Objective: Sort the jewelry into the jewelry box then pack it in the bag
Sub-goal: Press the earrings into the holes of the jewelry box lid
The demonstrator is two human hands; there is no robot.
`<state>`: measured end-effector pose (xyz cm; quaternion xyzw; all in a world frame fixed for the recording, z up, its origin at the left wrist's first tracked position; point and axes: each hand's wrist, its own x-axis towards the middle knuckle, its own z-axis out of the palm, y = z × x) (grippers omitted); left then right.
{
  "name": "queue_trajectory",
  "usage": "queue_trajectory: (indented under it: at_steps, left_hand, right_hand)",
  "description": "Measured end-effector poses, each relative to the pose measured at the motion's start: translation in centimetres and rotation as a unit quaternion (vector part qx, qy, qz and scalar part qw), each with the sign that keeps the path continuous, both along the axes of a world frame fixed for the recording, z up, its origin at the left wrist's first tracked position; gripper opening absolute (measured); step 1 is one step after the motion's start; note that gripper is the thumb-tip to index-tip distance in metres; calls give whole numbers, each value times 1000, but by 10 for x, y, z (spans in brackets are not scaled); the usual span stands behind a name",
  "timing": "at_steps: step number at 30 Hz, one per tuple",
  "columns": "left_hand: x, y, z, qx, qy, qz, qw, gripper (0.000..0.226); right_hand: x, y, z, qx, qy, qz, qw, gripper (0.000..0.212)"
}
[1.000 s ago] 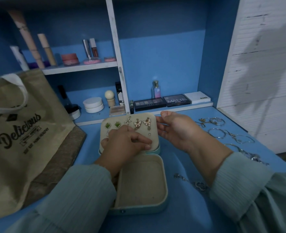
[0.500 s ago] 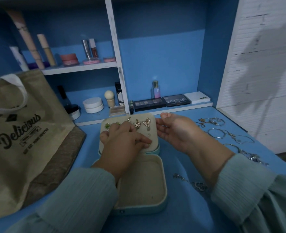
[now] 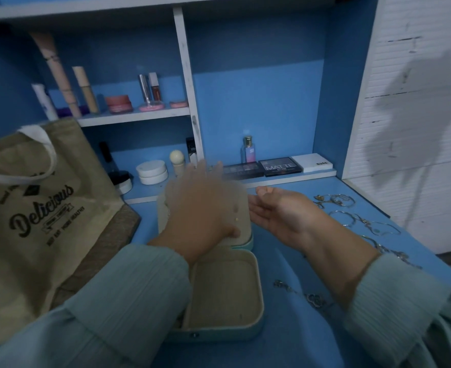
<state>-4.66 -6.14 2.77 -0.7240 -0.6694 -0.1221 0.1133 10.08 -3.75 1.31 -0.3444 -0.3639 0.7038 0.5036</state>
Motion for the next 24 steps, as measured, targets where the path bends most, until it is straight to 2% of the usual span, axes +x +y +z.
queue_trajectory:
  at_steps: [4,5,7,10,13,17,24]
  left_hand:
    - [0,0,2,8,26,-17,999,109]
    - [-1,-2,0,29,25,-25,999,104]
    - [-4,-5,-9,134,43,-52,989,97]
    - [-9,-7,-26,271,46,-93,957,90]
    - [-10,-13,-37,330,51,-124,935,81]
    - [-12,-18,-41,350,50,-141,925,74]
    - [-14,-18,-48,367,39,-139,919,54]
  right_hand:
    - [3,-3,2,-4,6,7,1000,8]
    - [3,-4,3,-4,3,4,1000,8]
    - [4,-3,3,-1,-17,-6,1000,11]
    - [6,-1,0,39,-132,-15,990,17]
    - [10,-2,-4,79,-229,19,970,15]
    - [9,-2,-7,107,-269,71,955,15]
    - [11,0,-8,119,-244,131,953,14]
